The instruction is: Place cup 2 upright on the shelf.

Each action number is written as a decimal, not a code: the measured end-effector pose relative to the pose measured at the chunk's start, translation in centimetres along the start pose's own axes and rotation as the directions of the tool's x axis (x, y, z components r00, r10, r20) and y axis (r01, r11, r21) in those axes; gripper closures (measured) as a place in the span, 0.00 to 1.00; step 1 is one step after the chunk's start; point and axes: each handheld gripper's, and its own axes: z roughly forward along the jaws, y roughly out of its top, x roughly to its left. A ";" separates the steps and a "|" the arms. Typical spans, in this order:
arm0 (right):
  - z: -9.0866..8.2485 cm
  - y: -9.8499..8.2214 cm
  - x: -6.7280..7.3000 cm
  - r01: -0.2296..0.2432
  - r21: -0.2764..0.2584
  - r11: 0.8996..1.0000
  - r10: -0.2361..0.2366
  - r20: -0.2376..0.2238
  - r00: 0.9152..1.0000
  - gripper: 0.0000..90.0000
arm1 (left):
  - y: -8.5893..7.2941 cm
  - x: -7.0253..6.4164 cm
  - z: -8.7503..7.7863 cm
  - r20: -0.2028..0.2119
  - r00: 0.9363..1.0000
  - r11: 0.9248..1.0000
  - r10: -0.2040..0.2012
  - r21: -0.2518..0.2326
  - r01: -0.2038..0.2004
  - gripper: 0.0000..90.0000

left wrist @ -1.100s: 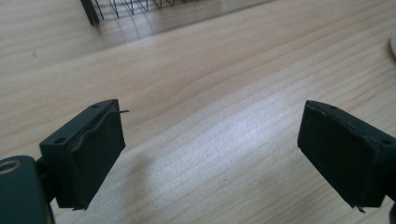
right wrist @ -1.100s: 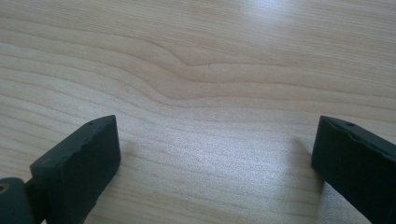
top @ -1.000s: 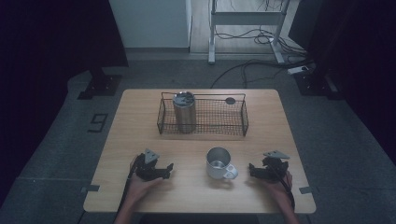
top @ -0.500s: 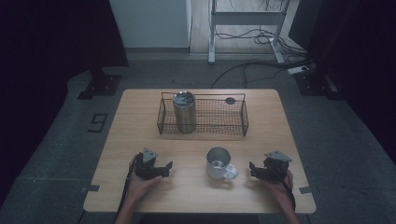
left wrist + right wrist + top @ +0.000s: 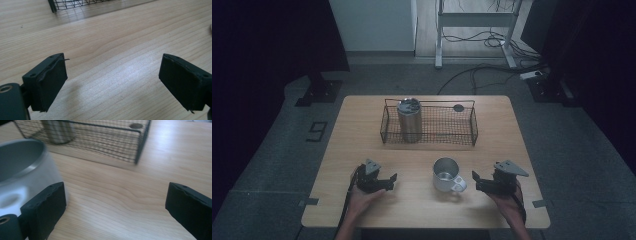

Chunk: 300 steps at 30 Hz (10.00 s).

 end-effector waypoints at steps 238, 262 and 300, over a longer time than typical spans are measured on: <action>8.0 15.8 2.1 0.154 0.040 0.987 -0.145 -0.173 0.974 0.07 | -0.4 0.2 -0.6 0.010 0.999 0.999 -0.040 0.014 0.040 0.13; 10.3 17.8 0.8 0.141 0.065 0.988 -0.129 -0.164 0.978 0.07 | -0.5 0.5 -0.6 0.008 0.999 0.999 -0.046 0.013 0.046 0.13; 14.3 21.1 -0.7 0.139 0.092 0.986 -0.126 -0.138 0.982 0.07 | -0.6 0.3 -0.4 0.031 0.999 0.999 -0.040 0.036 0.039 0.14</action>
